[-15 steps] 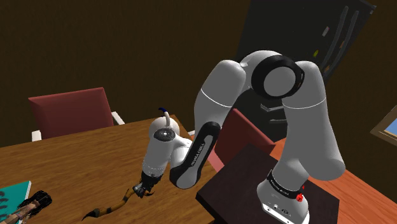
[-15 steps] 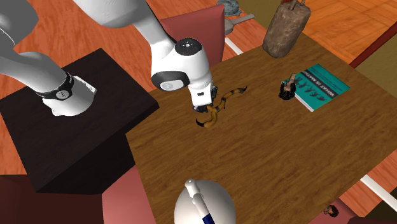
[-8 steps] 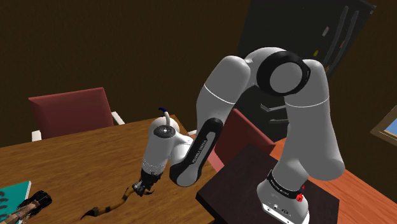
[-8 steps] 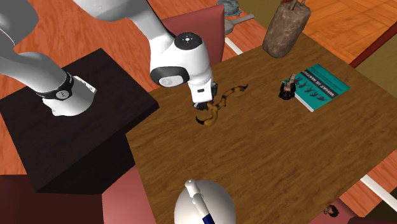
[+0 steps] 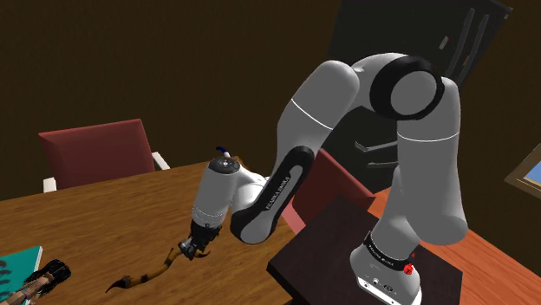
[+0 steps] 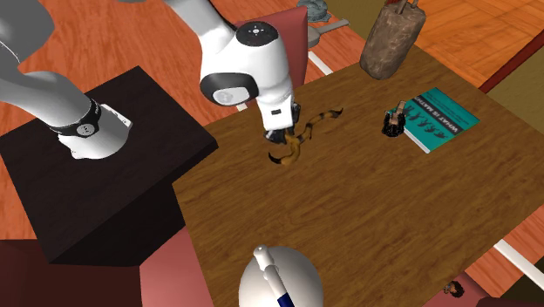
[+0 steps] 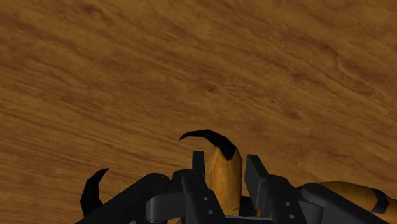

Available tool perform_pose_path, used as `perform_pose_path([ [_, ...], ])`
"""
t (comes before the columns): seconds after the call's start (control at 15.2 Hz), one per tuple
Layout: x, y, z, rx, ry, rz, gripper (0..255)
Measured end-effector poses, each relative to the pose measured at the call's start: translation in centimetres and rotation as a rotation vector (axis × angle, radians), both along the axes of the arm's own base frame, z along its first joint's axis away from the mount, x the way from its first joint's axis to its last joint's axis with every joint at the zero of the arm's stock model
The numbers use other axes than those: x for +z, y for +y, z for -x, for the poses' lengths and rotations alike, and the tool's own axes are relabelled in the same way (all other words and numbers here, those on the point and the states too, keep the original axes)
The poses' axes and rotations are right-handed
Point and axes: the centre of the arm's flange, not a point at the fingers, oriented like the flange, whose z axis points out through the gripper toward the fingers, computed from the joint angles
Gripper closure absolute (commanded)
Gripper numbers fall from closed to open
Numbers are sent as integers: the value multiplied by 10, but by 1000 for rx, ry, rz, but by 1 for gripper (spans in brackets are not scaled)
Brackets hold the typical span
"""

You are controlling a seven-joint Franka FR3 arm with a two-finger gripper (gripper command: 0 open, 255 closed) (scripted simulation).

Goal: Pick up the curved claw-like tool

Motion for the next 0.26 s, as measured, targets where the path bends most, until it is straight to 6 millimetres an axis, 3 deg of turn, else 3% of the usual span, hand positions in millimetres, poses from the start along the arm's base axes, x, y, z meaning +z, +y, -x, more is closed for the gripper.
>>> perform_pose_path([
  [0.26, 18, -1, 0, 0, 0, 0, 255],
])
